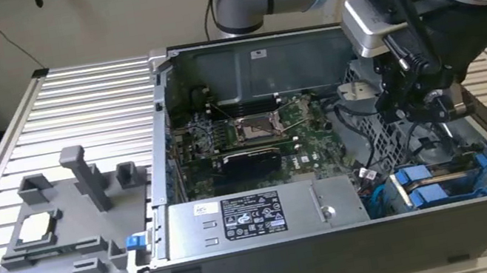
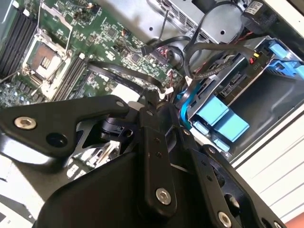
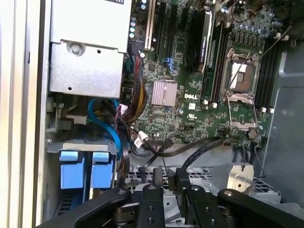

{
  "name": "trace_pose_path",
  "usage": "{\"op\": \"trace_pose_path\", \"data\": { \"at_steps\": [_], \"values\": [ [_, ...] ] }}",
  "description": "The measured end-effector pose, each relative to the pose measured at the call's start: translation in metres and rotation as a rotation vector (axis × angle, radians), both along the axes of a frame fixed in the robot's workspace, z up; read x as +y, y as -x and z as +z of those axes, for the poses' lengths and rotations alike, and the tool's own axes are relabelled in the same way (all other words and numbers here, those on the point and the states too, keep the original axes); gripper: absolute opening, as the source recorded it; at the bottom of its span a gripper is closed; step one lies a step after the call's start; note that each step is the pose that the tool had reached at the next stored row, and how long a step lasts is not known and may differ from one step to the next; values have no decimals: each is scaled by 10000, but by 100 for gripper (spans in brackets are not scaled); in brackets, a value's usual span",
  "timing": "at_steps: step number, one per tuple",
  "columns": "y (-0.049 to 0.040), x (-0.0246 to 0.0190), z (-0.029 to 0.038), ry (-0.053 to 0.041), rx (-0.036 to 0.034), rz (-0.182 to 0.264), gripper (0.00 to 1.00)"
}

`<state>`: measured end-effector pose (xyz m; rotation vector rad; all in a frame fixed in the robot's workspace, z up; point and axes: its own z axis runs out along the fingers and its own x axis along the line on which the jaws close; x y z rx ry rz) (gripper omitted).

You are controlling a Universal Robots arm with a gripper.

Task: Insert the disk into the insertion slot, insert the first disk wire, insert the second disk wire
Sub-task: 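Insert the second disk wire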

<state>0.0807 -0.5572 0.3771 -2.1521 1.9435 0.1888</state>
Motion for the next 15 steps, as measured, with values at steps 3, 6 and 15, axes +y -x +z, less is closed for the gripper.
{"op": "trace_pose_path", "data": {
  "at_steps": [3, 6, 15],
  "values": [
    [0, 1, -1, -67, -29, 0, 24],
    [0, 0, -1, -70, -31, -1, 17],
    [0, 5, -3, 500, 25, 26, 16]
  ]
}}
